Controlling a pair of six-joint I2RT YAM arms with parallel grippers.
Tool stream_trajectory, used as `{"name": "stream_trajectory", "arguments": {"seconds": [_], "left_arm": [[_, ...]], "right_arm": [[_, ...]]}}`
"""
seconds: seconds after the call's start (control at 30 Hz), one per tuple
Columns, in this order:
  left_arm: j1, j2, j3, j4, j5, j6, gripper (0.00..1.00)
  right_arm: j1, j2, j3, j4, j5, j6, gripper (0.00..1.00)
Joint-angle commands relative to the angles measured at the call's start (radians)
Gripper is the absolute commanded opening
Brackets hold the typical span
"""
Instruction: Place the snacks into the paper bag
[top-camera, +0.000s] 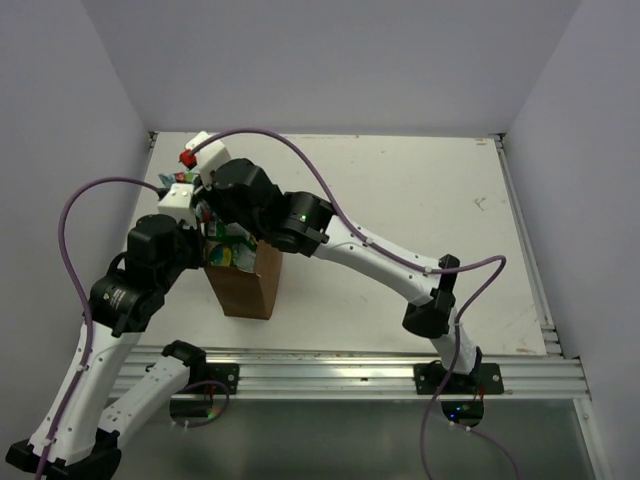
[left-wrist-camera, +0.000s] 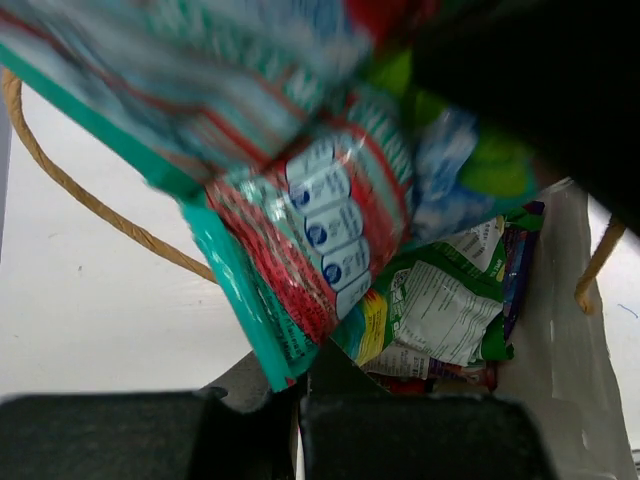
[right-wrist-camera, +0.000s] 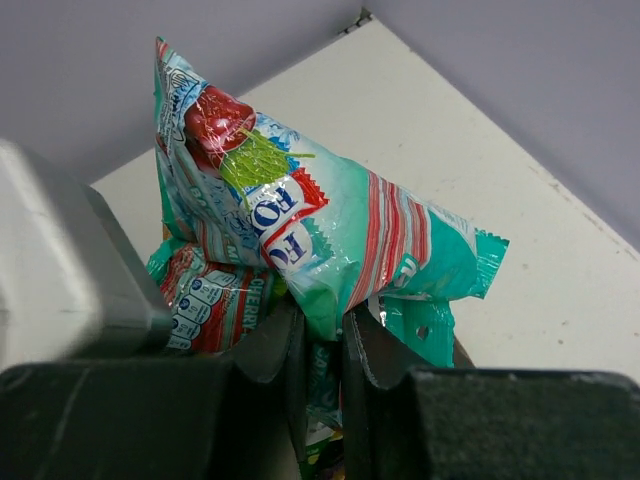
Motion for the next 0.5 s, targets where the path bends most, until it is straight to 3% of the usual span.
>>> {"name": "stream_trajectory", "arguments": {"seconds": [0.0, 0.1, 0.47], "left_arm": [[-0.011, -0.001, 0.022, 0.052, 0.005, 0.001, 0.00], [-0.011, -0.007, 0.020, 0.052, 0.005, 0.002, 0.00], [-0.011, -0.019, 0.013, 0.054, 0.003, 0.004, 0.00]], "right_arm": [[-0.013, -0.017, -0.087, -0.017, -0.067, 0.075, 0.00], [-0.013, -0.019, -0.168, -0.027, -0.079, 0.094, 0.00], [-0.003, -0.101, -0.172, -0.176, -0.024, 0.071, 0.00]]}}
